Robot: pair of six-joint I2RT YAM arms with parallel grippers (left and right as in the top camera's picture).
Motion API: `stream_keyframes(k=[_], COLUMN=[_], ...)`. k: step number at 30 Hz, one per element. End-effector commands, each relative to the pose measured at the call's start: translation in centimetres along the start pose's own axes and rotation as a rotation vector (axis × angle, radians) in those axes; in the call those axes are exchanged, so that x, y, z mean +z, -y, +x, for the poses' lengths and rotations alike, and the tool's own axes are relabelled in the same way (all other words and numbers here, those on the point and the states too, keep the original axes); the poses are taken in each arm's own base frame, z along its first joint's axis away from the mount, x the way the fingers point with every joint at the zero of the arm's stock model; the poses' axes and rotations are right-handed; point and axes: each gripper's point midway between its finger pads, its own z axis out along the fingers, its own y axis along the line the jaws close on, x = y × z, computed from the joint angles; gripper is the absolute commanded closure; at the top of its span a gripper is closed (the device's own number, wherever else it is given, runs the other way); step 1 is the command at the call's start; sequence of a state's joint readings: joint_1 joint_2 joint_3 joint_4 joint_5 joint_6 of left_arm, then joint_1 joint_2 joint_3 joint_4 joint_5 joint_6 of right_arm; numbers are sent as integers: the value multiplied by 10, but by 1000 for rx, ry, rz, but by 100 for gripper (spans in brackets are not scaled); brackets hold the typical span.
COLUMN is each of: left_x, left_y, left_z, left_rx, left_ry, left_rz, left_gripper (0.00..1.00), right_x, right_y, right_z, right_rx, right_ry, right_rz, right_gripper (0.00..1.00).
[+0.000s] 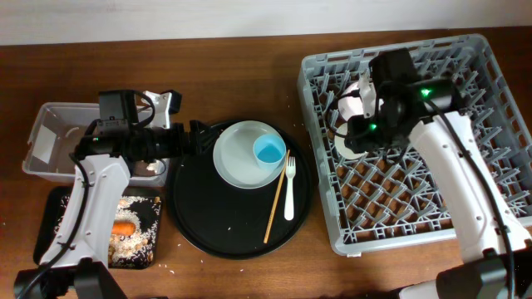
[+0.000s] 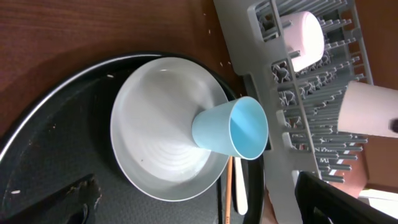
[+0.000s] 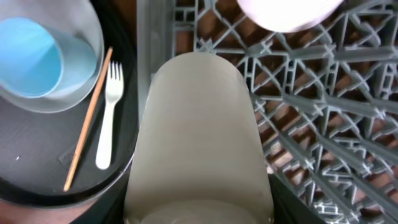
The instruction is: Sort waste into correct bins and load items into the dishwasher rack
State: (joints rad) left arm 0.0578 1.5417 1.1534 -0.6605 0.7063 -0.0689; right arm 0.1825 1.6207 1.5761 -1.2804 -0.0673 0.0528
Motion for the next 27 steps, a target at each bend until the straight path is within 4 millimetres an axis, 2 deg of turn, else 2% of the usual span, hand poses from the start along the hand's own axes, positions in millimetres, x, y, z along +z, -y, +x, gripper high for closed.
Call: stream_keyframes(k=[1,6,10,11,12,13,15,16,17,19,21,24,27], left_x=[-2,-2,-2,-2,-2,-2,-2,-2,-2,-2,-2,-2,-2], left_y=[0,0,0,0,0,0,0,0,0,0,0,0,0], left_z=[-1,-1,-1,-1,-1,-1,-1,-1,-1,-1,-1,-1,-1], left_rx=[11,11,11,11,12,11,11,12,11,11,11,11,11], left_ry=[7,7,7,7,7,7,7,7,7,7,7,7,7], left_rz=[-2,-2,-2,-2,-2,-2,-2,-2,-2,-2,-2,-2,-2], left_gripper=[1,1,1,1,1,1,1,1,1,1,1,1,1], right_x=[17,61,69,69,69,69,69,69,68,56,21,-25,-25], right_y=[5,8,9,9,9,9,9,9,9,8,3,-1,0], right_z=[7,12,16,16,17,18,18,18,16,5,-9,-12,-7], right_rx=[14,12,9,9,10,10,10,10,9,8,6,6,7], right_ry=[-19,-1,-7,-9,-12,-16,-16,-14,-9,21,50,54,32], right_rz=[18,20,21,21,21,21,21,21,21,18,8,5,7], right_gripper=[74,74,73,69,61,43,17,6,2,2,2,2,1])
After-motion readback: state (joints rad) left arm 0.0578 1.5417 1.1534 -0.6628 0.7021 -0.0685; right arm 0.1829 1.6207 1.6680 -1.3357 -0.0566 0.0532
